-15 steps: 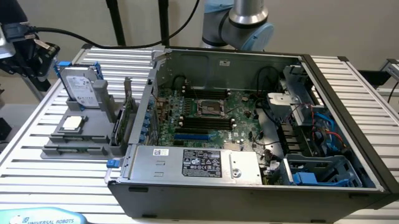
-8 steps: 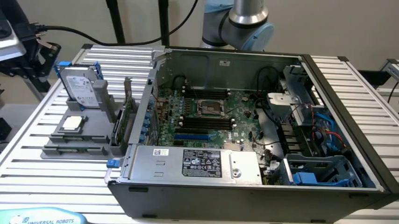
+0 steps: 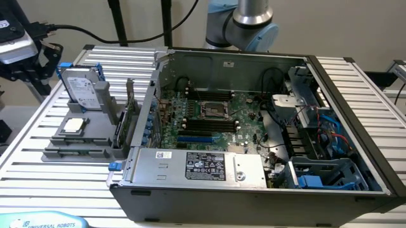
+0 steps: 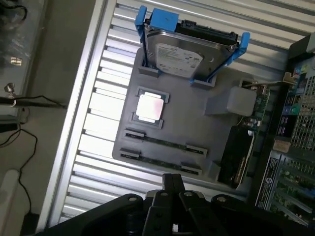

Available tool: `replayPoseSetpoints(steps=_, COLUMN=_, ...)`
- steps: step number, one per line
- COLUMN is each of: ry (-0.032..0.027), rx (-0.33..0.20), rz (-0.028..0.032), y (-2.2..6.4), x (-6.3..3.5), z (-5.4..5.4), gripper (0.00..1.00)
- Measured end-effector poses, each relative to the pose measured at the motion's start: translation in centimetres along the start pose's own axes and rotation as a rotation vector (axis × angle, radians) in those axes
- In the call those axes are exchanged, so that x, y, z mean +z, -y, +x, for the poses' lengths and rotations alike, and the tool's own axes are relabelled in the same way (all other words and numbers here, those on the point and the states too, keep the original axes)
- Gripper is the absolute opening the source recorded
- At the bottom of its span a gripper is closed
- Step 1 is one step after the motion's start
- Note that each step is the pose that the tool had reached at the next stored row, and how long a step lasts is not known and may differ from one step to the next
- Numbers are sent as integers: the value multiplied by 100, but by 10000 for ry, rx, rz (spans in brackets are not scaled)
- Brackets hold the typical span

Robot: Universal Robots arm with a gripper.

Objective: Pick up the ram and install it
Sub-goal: 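Pick up the ram and move it above insertion slot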

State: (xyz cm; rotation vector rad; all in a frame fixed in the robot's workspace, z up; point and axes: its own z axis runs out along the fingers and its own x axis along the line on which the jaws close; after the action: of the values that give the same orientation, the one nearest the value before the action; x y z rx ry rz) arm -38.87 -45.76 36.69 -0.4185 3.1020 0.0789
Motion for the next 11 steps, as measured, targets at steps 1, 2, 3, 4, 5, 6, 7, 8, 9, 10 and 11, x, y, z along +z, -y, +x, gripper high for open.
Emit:
replayPoseSetpoints(steps=1, ry=-8, rx=-178, rz=-3, y=0, x=5, z=0, gripper=11)
replayPoseSetpoints(steps=2, ry=-17, rx=-370, rz=-7, y=0, x=11, z=0, gripper=11)
replayPoseSetpoints(steps=3, ry=-27, rx=-549, rz=-10, y=1, x=16, z=0, gripper=11)
replayPoseSetpoints(steps=4, ry=-35, rx=-735, rz=-13, y=1, x=22, z=0, gripper=11)
replayPoseSetpoints(steps=5, ry=-43, rx=-915, rz=-17, y=1, x=28, z=0, gripper=11)
replayPoseSetpoints(steps=6, ry=-52, rx=-1082, rz=-19, y=1, x=33, z=1, gripper=11)
replayPoseSetpoints(steps=7, ry=-61, rx=-1268, rz=-22, y=2, x=39, z=1, gripper=11)
replayPoseSetpoints(steps=8, ry=-70, rx=-1447, rz=-25, y=2, x=45, z=1, gripper=11)
replayPoseSetpoints(steps=9, ry=-79, rx=-1627, rz=-28, y=2, x=51, z=1, gripper=11)
replayPoseSetpoints(steps=10, ry=-88, rx=-1823, rz=-32, y=3, x=58, z=1, gripper=11)
replayPoseSetpoints(steps=11, ry=-97, rx=-2002, rz=-35, y=3, x=63, z=1, gripper=11)
